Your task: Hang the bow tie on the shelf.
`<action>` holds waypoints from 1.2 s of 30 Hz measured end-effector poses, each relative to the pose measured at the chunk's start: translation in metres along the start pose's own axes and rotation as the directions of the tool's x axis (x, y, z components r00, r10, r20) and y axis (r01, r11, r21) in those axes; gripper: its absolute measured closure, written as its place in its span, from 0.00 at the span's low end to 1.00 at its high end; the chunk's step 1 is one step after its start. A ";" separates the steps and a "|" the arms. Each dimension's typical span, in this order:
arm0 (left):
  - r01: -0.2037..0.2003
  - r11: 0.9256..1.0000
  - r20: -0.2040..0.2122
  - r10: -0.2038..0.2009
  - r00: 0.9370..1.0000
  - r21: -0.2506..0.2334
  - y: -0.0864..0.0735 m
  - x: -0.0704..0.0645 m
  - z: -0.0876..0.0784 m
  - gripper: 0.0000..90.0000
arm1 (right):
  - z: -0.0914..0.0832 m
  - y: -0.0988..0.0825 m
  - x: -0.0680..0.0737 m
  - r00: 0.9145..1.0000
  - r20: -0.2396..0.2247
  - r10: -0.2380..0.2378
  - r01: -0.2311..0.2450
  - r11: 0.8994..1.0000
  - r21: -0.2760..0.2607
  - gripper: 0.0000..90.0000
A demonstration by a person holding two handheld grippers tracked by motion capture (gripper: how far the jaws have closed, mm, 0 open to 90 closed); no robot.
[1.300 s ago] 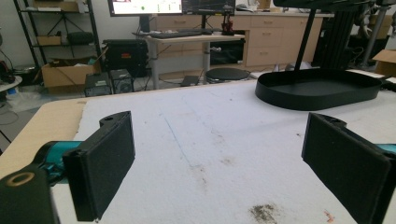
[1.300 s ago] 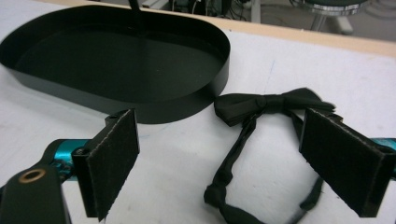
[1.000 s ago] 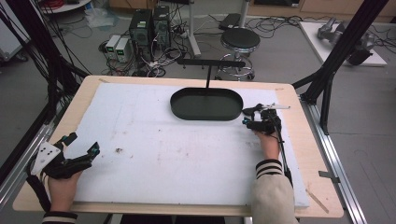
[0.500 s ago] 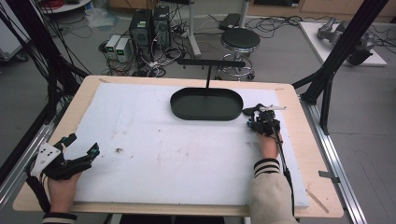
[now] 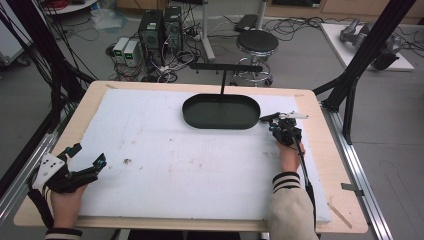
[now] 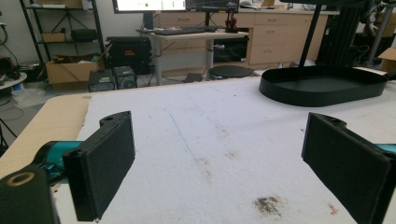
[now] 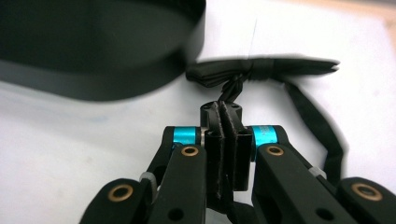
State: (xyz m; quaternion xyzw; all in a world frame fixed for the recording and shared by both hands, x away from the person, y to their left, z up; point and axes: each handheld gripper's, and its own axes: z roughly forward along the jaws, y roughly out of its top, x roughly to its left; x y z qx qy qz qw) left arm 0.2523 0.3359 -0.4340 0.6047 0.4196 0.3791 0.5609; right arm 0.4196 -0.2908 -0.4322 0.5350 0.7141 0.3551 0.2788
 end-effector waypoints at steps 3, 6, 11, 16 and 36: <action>-0.002 1.000 0.004 0.002 1.000 -0.002 0.000 -0.001 0.000 0.11 | -0.012 0.006 0.002 1.000 -0.001 -0.029 0.029 0.997 -0.067 0.97; -0.003 1.000 0.005 0.003 1.000 -0.002 0.001 -0.002 0.000 0.11 | -0.024 0.012 0.006 0.999 -0.006 -0.053 0.052 0.990 -0.134 0.97; -0.001 1.000 0.006 0.001 1.000 -0.006 0.001 -0.002 0.000 0.11 | -0.042 0.020 0.010 0.998 -0.016 -0.064 0.058 0.967 -0.248 0.97; -0.004 1.000 0.008 0.004 1.000 -0.007 0.001 -0.002 0.000 0.11 | -0.052 0.024 0.008 0.999 -0.051 -0.018 0.001 0.946 -0.323 0.98; -0.005 1.000 0.009 0.005 1.000 -0.009 0.000 -0.002 0.001 0.11 | -0.083 0.080 0.044 0.968 -0.148 -0.201 0.099 0.853 -0.512 0.98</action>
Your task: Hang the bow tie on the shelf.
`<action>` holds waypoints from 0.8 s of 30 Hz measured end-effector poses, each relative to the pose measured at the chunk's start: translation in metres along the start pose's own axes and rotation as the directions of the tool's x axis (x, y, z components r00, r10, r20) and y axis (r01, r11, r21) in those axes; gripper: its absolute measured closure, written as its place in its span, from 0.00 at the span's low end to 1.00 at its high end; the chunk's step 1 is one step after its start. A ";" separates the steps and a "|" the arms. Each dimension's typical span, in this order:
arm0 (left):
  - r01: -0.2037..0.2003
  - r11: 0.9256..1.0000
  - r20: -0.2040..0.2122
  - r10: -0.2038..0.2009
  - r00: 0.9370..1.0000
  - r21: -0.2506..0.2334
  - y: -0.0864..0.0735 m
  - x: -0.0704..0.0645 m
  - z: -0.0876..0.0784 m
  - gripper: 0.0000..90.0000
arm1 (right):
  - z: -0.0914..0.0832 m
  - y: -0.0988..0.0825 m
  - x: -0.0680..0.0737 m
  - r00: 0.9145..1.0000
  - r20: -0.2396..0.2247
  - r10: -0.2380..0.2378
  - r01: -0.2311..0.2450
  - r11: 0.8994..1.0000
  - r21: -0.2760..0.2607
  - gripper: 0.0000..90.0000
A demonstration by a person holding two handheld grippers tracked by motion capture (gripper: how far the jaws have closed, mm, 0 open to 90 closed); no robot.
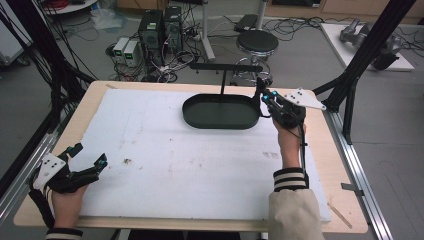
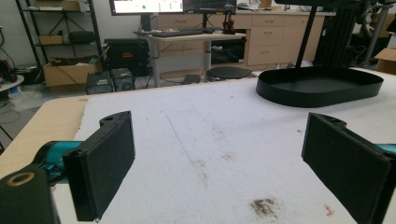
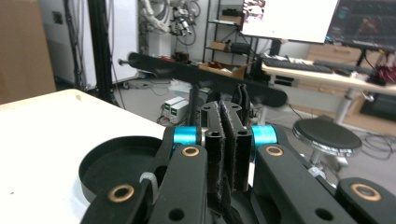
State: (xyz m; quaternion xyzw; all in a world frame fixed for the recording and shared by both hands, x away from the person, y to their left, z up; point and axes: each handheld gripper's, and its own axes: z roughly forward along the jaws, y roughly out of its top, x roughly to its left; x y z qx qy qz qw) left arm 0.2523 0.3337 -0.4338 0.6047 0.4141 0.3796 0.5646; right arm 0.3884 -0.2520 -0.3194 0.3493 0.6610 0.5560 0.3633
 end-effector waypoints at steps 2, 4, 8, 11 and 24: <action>0.002 1.000 0.000 -0.002 1.000 0.001 0.000 0.000 0.000 0.11 | 0.011 0.011 0.004 1.000 -0.012 -0.024 0.024 1.000 0.004 0.98; 0.002 1.000 0.000 -0.002 1.000 0.001 0.000 0.001 0.000 0.11 | 0.015 0.014 0.005 0.999 -0.012 -0.035 0.035 0.999 0.006 0.98; 0.010 1.000 -0.001 -0.010 1.000 -0.008 0.000 0.003 0.000 0.11 | 0.037 0.023 0.007 0.997 0.004 -0.078 0.078 0.996 0.042 0.98; 0.008 1.000 -0.003 -0.008 1.000 -0.005 0.000 0.004 0.000 0.11 | 0.045 0.025 0.004 0.995 0.021 -0.098 0.097 0.994 0.049 0.98; 0.022 1.000 -0.003 -0.022 1.000 -0.002 -0.001 0.007 -0.001 0.11 | 0.075 0.028 -0.017 0.991 0.099 -0.093 0.087 0.994 0.064 0.98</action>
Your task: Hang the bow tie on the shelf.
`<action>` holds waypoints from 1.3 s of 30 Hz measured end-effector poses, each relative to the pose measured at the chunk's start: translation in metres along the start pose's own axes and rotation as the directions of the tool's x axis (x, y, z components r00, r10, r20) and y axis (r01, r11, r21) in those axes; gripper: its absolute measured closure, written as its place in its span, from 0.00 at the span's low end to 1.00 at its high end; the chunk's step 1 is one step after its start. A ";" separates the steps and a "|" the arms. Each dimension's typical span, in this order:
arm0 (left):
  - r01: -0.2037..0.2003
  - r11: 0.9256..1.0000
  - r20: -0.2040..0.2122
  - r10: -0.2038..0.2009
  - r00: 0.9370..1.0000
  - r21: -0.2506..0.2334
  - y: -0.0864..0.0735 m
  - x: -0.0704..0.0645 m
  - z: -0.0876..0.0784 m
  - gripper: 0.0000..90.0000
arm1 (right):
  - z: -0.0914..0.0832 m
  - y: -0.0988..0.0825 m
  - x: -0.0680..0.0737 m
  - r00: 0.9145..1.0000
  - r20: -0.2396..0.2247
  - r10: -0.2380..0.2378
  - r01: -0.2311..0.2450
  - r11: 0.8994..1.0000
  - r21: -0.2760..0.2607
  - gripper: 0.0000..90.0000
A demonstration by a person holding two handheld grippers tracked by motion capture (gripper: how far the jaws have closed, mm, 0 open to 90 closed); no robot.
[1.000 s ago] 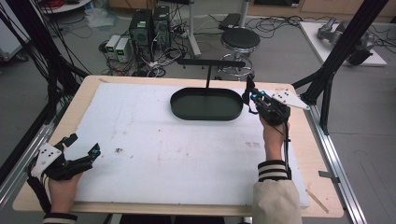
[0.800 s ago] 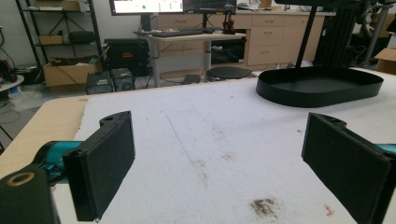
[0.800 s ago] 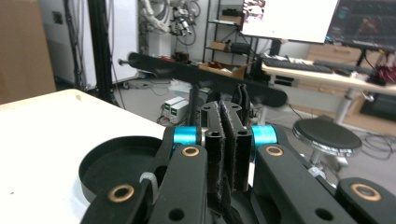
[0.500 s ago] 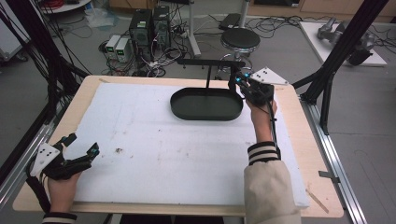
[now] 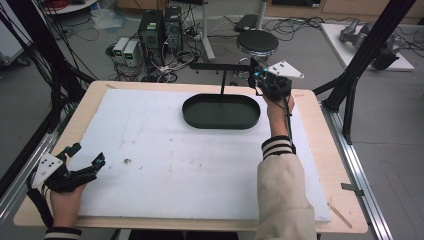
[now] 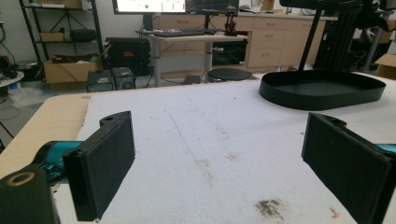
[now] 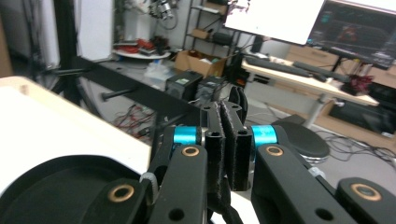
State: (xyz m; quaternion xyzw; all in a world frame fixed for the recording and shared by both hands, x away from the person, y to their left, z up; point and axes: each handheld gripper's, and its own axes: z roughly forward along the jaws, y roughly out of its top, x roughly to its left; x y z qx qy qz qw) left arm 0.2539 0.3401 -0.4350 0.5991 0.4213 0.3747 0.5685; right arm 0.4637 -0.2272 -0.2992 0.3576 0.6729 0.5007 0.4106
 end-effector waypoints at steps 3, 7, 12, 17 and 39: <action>0.002 1.000 0.004 -0.002 1.000 -0.001 0.000 -0.001 0.001 0.11 | 0.003 -0.006 -0.008 0.999 0.027 0.017 -0.017 1.000 0.024 0.98; 0.002 1.000 0.016 -0.002 1.000 0.007 -0.001 -0.003 0.001 0.11 | 0.006 -0.012 -0.016 0.998 0.056 0.041 -0.043 0.999 0.031 0.98; 0.000 1.000 0.021 0.000 1.000 0.007 0.000 -0.005 0.001 0.11 | 0.012 -0.018 -0.020 0.995 0.080 0.067 -0.071 0.997 0.038 0.98; -0.004 1.000 0.027 0.004 1.000 0.006 -0.001 -0.005 -0.001 0.11 | 0.018 -0.028 -0.024 0.984 0.152 0.094 -0.105 0.992 0.071 0.85; 0.005 0.999 -0.006 -0.006 1.000 -0.032 0.005 0.000 -0.009 0.11 | -0.089 0.021 -0.009 0.960 0.248 0.127 -0.087 0.982 -0.167 0.13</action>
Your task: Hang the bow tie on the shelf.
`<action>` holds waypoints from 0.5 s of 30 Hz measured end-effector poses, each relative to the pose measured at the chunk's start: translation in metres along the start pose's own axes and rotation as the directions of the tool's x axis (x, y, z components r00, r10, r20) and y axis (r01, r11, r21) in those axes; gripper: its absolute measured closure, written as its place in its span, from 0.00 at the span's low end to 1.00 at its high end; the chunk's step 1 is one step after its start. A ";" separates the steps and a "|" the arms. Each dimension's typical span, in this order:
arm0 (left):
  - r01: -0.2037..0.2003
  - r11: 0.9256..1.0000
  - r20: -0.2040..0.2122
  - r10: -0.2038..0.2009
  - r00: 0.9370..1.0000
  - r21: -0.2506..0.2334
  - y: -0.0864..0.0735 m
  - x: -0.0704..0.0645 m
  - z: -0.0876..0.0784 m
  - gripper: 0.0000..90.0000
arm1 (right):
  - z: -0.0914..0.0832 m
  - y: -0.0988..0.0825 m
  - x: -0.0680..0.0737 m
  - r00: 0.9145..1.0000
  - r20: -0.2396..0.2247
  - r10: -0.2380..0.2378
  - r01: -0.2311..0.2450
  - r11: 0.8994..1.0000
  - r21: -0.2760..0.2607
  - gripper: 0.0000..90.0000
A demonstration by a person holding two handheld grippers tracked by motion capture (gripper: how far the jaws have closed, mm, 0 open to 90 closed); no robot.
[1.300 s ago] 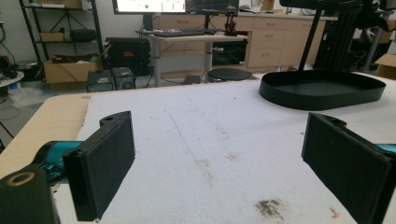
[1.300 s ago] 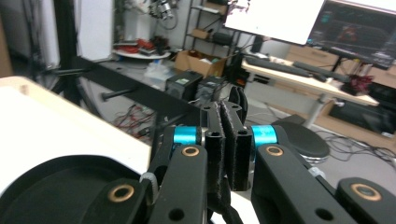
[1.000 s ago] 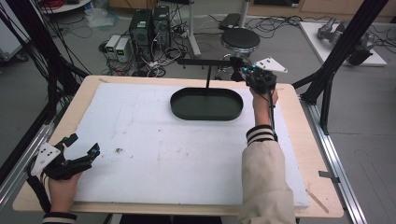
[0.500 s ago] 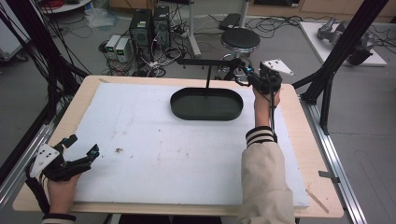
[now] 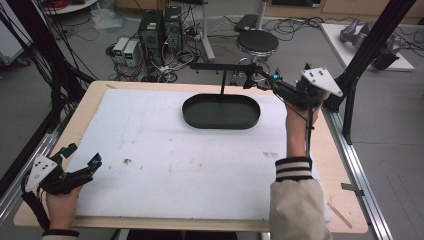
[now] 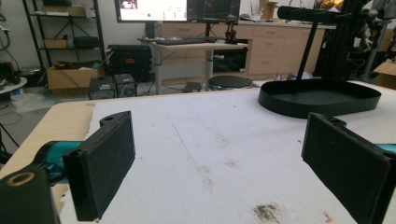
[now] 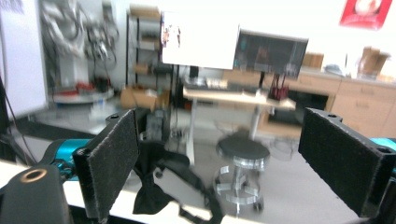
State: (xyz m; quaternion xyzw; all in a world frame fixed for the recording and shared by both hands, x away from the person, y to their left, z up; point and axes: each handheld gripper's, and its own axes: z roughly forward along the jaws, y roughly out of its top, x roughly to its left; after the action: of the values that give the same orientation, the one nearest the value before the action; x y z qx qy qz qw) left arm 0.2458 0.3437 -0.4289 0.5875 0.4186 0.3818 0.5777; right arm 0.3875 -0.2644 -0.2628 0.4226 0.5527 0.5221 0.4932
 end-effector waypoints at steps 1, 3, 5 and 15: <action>-0.002 1.000 -0.002 0.002 1.000 0.002 0.000 0.001 -0.001 0.11 | -0.009 0.000 0.000 1.000 0.007 0.002 -0.002 1.000 -0.001 0.13; -0.001 1.000 -0.004 0.001 1.000 0.001 0.001 0.001 -0.001 0.11 | -0.016 0.000 -0.002 1.000 0.006 -0.002 0.002 1.000 -0.003 0.13; 0.003 1.000 -0.003 -0.003 1.000 0.000 0.002 0.001 -0.002 0.11 | -0.032 -0.002 -0.006 1.000 -0.003 0.005 -0.005 1.000 -0.005 0.13; 0.009 1.000 -0.008 -0.009 1.000 -0.021 0.009 -0.001 -0.004 0.11 | -0.106 -0.028 -0.027 0.996 -0.035 0.077 -0.077 0.997 -0.012 0.13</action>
State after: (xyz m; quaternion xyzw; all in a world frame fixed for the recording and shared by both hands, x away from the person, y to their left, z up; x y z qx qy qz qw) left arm 0.2421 0.3444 -0.4196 0.5779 0.4195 0.3860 0.5841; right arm 0.2881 -0.3103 -0.2916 0.4312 0.5410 0.5516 0.4659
